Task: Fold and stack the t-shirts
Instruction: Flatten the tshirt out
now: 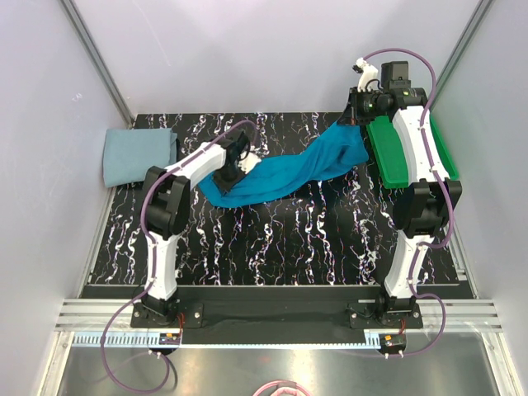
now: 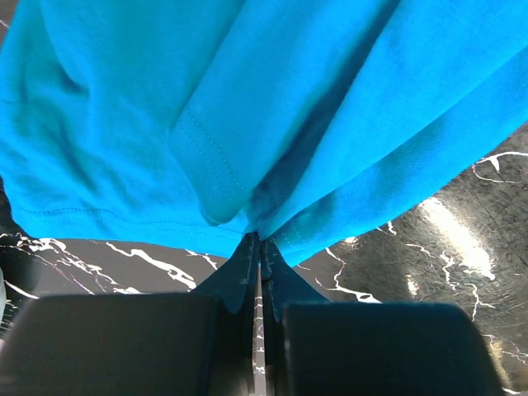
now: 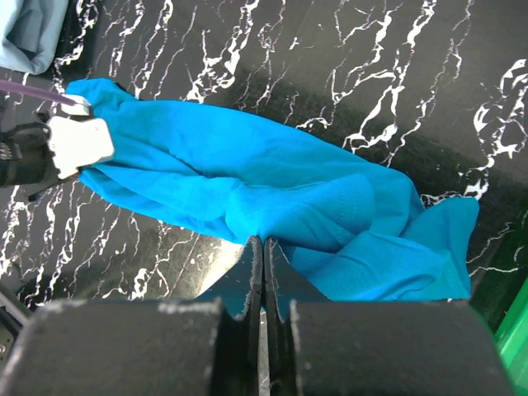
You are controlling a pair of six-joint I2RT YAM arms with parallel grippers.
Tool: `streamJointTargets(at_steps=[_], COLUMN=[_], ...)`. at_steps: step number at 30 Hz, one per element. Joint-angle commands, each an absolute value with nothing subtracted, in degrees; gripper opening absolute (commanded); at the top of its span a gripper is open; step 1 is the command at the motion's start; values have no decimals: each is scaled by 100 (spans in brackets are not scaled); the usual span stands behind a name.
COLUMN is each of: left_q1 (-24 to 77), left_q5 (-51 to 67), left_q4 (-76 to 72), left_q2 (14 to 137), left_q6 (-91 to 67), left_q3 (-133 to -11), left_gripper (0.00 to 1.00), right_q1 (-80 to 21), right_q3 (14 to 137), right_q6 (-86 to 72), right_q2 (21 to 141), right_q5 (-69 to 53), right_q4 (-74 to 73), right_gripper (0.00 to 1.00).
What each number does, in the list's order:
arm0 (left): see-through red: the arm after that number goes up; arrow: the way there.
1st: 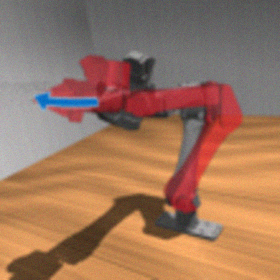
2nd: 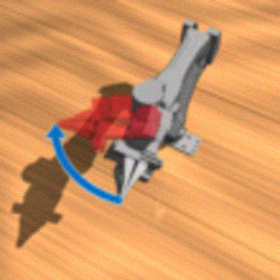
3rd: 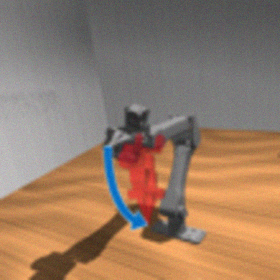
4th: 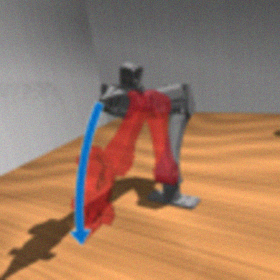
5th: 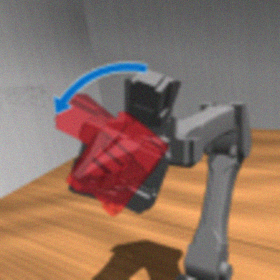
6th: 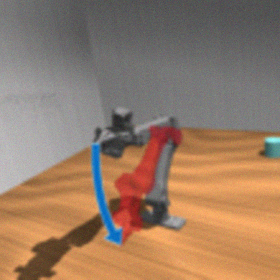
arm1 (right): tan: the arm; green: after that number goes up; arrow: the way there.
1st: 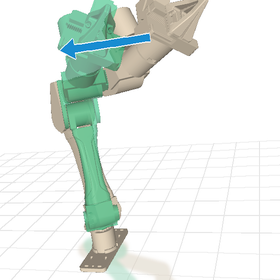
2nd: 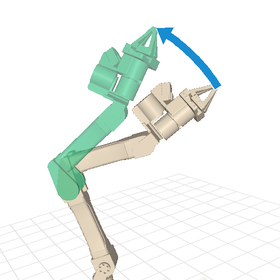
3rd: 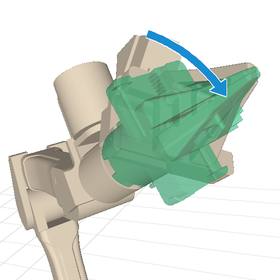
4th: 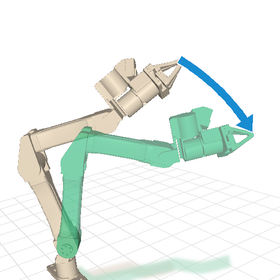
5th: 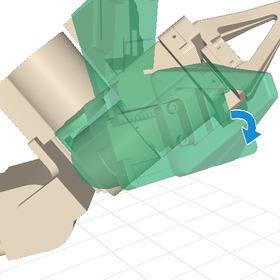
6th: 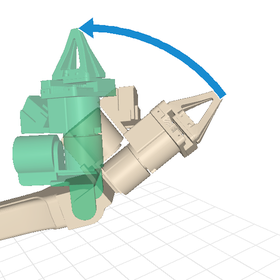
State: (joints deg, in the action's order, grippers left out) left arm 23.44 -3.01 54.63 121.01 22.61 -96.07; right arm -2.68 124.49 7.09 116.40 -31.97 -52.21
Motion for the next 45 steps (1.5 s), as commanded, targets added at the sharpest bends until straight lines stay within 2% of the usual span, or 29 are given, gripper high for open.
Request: streamJointTargets(at_steps=[1, 10, 14, 21, 23, 24, 26, 29, 33, 38, 40, 45], left_q1=[2189, 1960, 1899, 1890, 1890, 1890, 1881, 1811, 1732, 1723, 1723, 1679], left_q5=[-184, -351, -325, -176, -167, -167, -193, -229, -237, -229, -202, -535], left_q4=[5476, 5800, 5915, 6108, 6170, 6240, 6293, 6354, 6363, 6337, 6363, 6311], left_q2=[11848, 11540, 11391, 11303, 11285, 11285, 11206, 11101, 11057, 11057, 11039, 10960], left_q6=[2189, 2285, 2285, 2215, 2215, 2250, 2311, 2338, 2329, 2224, 2189, 2215], left_q3=[-9984, -10494, -10643, -11038, -11161, -11197, -11215, -11180, -11074, -11092, -11074, -10846], left_gripper=[0, 0, 0, 0, 0, 0, 0, 0, 0, 0, 0, 0], right_q1=[-272, -343, -430, -887, -975, -1010, -1011, -941, -879, -888, -888, -888], right_q3=[12621, 11893, 11524, 10092, 9687, 9590, 9457, 9825, 10108, 9510, 9283, 8579], right_q6=[773, 931, 1186, 960, 862, 844, 826, 853, 1071, 1897, 2591, 3890], right_q2=[11452, 11347, 11347, 10723, 10530, 10468, 10292, 10335, 10582, 10740, 10828, 10609], right_q5=[-3015, -3506, -4112, -4377, -4333, -4342, -4255, -3877, -3535, -2630, -2208, -1670], right_q4=[-5001, -5475, -6325, -6469, -6434, -6434, -6338, -6214, -6267, -5977, -5864, -5274], right_gripper=[0, 0, 0, 2, 32, 40, 49, 54, 54, 52, 46, 48])
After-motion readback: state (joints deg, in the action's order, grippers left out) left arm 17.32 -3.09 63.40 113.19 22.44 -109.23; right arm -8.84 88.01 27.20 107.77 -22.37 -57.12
